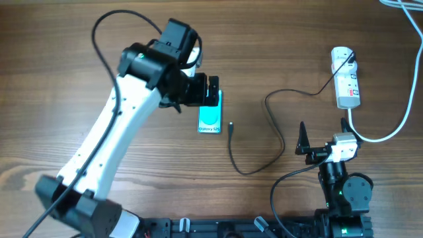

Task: Plug charger to phone and switch on socket
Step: 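Swing the left gripper over the Galaxy S25 phone, then lower the left gripper and close it on the phone's bottom edge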

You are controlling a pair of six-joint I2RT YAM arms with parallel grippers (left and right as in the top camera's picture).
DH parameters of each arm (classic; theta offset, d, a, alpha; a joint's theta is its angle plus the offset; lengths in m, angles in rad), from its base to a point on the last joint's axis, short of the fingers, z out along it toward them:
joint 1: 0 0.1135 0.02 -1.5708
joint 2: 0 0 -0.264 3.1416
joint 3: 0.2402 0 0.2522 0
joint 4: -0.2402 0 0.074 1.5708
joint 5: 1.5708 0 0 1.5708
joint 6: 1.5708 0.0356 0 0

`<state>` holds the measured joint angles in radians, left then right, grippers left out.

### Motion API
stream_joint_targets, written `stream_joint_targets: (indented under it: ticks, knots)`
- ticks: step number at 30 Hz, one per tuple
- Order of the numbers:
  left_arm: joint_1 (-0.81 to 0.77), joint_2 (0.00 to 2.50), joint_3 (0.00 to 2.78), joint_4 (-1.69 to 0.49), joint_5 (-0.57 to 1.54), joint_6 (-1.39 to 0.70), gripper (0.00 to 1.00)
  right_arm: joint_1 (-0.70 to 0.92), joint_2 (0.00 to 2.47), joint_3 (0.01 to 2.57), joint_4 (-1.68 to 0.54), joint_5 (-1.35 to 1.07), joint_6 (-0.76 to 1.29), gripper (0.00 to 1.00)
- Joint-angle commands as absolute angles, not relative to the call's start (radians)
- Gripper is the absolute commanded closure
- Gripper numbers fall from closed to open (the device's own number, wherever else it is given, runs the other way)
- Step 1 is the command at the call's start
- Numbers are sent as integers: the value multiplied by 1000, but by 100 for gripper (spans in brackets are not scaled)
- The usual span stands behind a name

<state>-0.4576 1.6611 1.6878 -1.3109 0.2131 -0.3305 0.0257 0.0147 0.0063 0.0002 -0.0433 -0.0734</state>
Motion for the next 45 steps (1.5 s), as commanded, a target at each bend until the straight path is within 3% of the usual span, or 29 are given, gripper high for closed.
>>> stream_joint_targets:
  ticks: [1, 6, 29, 45]
  knots:
    - [-469, 1686, 1711, -1303, 189, -323, 0, 31, 7, 5, 3, -31, -79, 0]
    - [-469, 1689, 1707, -1283, 189, -423, 0, 31, 7, 5, 3, -31, -79, 0]
    - [-549, 2044, 1705, -1207, 69, -480, 0, 31, 7, 5, 3, -30, -78, 0]
    - [-549, 2063, 1660, -1110, 32, -480, 0, 31, 7, 5, 3, -31, -79, 0]
